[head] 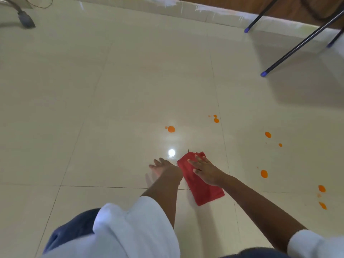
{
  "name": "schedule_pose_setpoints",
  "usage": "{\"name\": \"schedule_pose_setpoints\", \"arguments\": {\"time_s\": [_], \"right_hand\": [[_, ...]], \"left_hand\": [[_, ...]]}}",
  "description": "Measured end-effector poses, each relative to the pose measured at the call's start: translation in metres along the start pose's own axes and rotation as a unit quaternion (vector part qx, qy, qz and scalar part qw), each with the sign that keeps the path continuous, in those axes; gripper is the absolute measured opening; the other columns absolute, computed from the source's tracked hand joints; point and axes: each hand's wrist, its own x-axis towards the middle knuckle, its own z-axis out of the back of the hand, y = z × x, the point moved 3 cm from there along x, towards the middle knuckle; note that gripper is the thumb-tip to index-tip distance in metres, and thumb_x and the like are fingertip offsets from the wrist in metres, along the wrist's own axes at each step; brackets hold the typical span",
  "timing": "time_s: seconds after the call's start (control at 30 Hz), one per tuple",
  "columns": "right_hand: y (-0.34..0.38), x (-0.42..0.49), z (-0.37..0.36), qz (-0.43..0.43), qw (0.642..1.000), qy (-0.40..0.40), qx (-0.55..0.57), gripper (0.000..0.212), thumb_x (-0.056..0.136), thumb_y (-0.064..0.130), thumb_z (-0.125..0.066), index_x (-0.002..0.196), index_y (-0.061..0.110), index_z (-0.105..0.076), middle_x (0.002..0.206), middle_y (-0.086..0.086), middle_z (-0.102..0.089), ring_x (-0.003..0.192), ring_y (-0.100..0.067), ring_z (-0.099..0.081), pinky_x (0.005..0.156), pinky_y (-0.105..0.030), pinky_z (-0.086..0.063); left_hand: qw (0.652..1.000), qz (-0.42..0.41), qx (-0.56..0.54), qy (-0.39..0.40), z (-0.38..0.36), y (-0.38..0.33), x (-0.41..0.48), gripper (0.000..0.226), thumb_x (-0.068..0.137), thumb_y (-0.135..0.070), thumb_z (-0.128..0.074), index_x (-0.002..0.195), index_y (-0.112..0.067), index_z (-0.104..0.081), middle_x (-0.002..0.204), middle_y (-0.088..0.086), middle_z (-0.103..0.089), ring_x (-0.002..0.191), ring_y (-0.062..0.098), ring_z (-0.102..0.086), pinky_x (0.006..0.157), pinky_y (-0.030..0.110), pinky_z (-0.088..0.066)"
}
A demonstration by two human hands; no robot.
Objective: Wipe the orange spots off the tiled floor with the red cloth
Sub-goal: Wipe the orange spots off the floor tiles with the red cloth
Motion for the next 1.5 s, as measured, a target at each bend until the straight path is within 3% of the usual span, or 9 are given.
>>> {"name": "schedule_pose_setpoints", "arguments": {"time_s": [0.27, 0.37, 0.63, 0.8, 1.03, 1.13, 1.2, 1.37, 1.5], "right_hand": [[-0.005, -0.007, -0.033, -0.095, 0.993, -0.077, -0.005, 0.056, 0.09, 0.047, -0.013, 0.146, 0.039, -0.014, 0.158, -0.001, 0.001, 0.144, -0.03, 0.001, 0.112, -0.048, -0.014], [-0.021, -0.011, -0.06, -0.095, 0.986, -0.129, -0.046, 0.052, 0.093, 0.048, -0.02, 0.145, 0.04, -0.02, 0.153, -0.002, -0.024, 0.138, -0.032, -0.019, 0.104, -0.049, -0.032], [0.024, 0.086, -0.021, -0.001, 0.969, -0.243, -0.053, 0.048, 0.09, 0.048, -0.033, 0.138, 0.04, -0.036, 0.151, -0.002, -0.031, 0.14, -0.032, -0.024, 0.107, -0.058, -0.017], [-0.02, 0.132, 0.01, -0.152, 0.94, -0.304, 0.002, 0.052, 0.09, 0.045, -0.028, 0.14, 0.035, -0.035, 0.151, -0.004, -0.031, 0.14, -0.033, -0.022, 0.106, -0.062, -0.015], [0.041, 0.166, 0.019, -0.05, 0.96, -0.275, -0.007, 0.052, 0.093, 0.043, -0.026, 0.144, 0.034, -0.027, 0.155, -0.004, -0.022, 0.143, -0.032, -0.013, 0.109, -0.059, -0.007], [-0.012, 0.194, 0.048, -0.143, 0.957, -0.252, 0.003, 0.051, 0.096, 0.042, -0.02, 0.147, 0.038, -0.011, 0.158, 0.0, -0.004, 0.144, -0.028, 0.002, 0.109, -0.06, 0.002], [-0.008, 0.168, 0.025, -0.195, 0.93, -0.309, 0.042, 0.052, 0.094, 0.039, -0.024, 0.145, 0.033, -0.025, 0.156, -0.004, -0.017, 0.143, -0.032, -0.011, 0.108, -0.062, -0.009], [0.05, 0.178, 0.021, -0.031, 0.963, -0.268, -0.015, 0.053, 0.09, 0.039, -0.028, 0.143, 0.032, -0.03, 0.154, -0.004, -0.026, 0.142, -0.031, -0.018, 0.109, -0.057, -0.013], [-0.018, 0.198, 0.045, -0.149, 0.948, -0.279, 0.014, 0.054, 0.093, 0.039, -0.02, 0.146, 0.033, -0.019, 0.157, -0.003, -0.013, 0.144, -0.03, -0.007, 0.111, -0.057, -0.006]], "left_hand": [[0.99, -0.058, -0.02, -0.127, 0.014, 0.023, 0.016, 0.111, 0.079, -0.055, -0.06, 0.143, -0.006, 0.016, 0.152, 0.012, 0.026, 0.139, 0.033, 0.02, 0.112, 0.051, 0.004], [0.975, -0.119, -0.039, -0.183, 0.015, 0.038, 0.04, 0.115, 0.076, -0.063, -0.057, 0.144, -0.007, 0.016, 0.152, 0.011, 0.027, 0.14, 0.029, 0.022, 0.113, 0.049, 0.005], [0.954, -0.201, -0.015, -0.22, 0.026, 0.078, 0.084, 0.132, 0.06, -0.077, -0.057, 0.142, -0.008, 0.021, 0.142, 0.005, 0.039, 0.136, 0.024, 0.031, 0.111, 0.048, 0.013], [0.959, -0.173, -0.05, -0.217, 0.045, 0.074, 0.1, 0.134, 0.06, -0.073, -0.062, 0.141, -0.008, 0.023, 0.142, 0.004, 0.04, 0.133, 0.021, 0.035, 0.111, 0.046, 0.015], [0.961, -0.166, -0.04, -0.216, 0.045, 0.084, 0.111, 0.141, 0.053, -0.073, -0.066, 0.141, -0.01, 0.025, 0.14, 0.001, 0.042, 0.132, 0.022, 0.036, 0.108, 0.046, 0.018], [0.962, -0.171, -0.037, -0.212, 0.046, 0.083, 0.11, 0.137, 0.056, -0.072, -0.065, 0.142, -0.012, 0.024, 0.14, -0.001, 0.042, 0.133, 0.019, 0.035, 0.113, 0.044, 0.014], [0.963, -0.162, -0.036, -0.211, 0.043, 0.083, 0.109, 0.136, 0.057, -0.071, -0.066, 0.141, -0.012, 0.025, 0.139, -0.001, 0.042, 0.132, 0.019, 0.036, 0.114, 0.046, 0.012], [0.961, -0.162, -0.042, -0.22, 0.046, 0.093, 0.111, 0.136, 0.057, -0.072, -0.065, 0.138, -0.014, 0.028, 0.14, -0.002, 0.041, 0.132, 0.018, 0.036, 0.114, 0.045, 0.013], [0.962, -0.161, -0.043, -0.217, 0.042, 0.088, 0.111, 0.136, 0.057, -0.073, -0.064, 0.141, -0.013, 0.024, 0.141, -0.002, 0.042, 0.133, 0.018, 0.035, 0.114, 0.044, 0.012]]}}
